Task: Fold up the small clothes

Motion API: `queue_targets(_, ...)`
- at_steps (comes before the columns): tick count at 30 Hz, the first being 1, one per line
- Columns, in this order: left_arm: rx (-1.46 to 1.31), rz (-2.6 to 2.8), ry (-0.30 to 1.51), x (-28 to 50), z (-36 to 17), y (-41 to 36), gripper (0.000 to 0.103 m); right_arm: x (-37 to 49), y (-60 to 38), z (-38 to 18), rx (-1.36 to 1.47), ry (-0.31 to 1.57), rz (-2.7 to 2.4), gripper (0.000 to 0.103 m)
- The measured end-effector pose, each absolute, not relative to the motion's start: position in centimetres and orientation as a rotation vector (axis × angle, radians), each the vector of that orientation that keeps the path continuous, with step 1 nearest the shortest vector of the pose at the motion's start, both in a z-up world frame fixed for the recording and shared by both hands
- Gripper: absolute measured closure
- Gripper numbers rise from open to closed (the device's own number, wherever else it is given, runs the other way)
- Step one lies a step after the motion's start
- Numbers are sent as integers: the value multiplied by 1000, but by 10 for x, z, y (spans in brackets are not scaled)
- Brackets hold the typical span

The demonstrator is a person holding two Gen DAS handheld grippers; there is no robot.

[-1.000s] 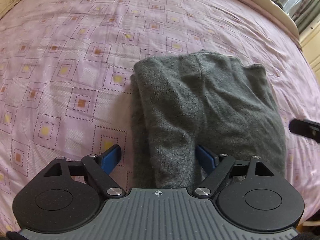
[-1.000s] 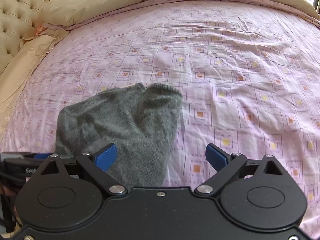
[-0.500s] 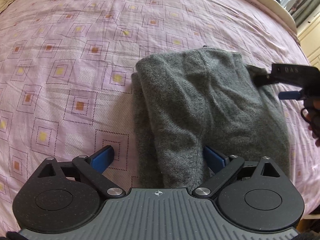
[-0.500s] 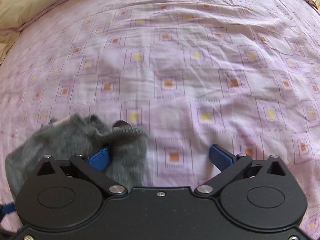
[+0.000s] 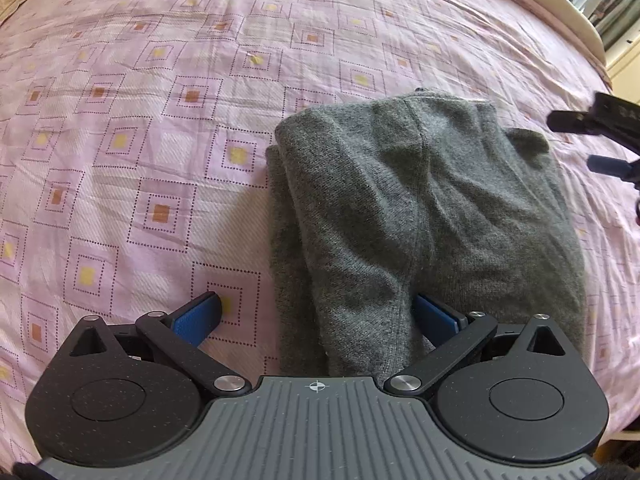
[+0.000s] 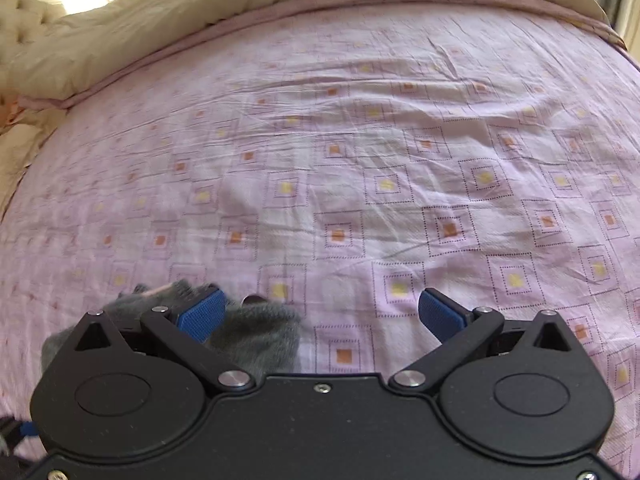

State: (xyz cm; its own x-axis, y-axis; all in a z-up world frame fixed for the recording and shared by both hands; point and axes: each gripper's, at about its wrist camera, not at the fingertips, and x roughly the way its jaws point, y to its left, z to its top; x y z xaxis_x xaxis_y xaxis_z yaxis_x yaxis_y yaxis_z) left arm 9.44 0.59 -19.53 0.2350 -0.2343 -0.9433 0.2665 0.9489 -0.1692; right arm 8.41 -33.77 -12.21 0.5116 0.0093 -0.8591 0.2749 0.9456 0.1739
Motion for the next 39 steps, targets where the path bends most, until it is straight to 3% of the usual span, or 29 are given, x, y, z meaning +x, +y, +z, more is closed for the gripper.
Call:
queue_targets(9,121,-284,1255,89,-171,-7,0,28,-298,-102,144,1030,-56,0)
queue_targets(16,211,-255,1169,69,-128,-13,0,-6,-280,-80,163,1028,-12,0)
queue_targets(24,235,-212,1187,38,-101,-17,0,-35,-271,-55,181,1061,-20,0)
queue_targets(39,249,-184,1117,-20,-47,-29,1,-103,-239,-5,82,917,4,1)
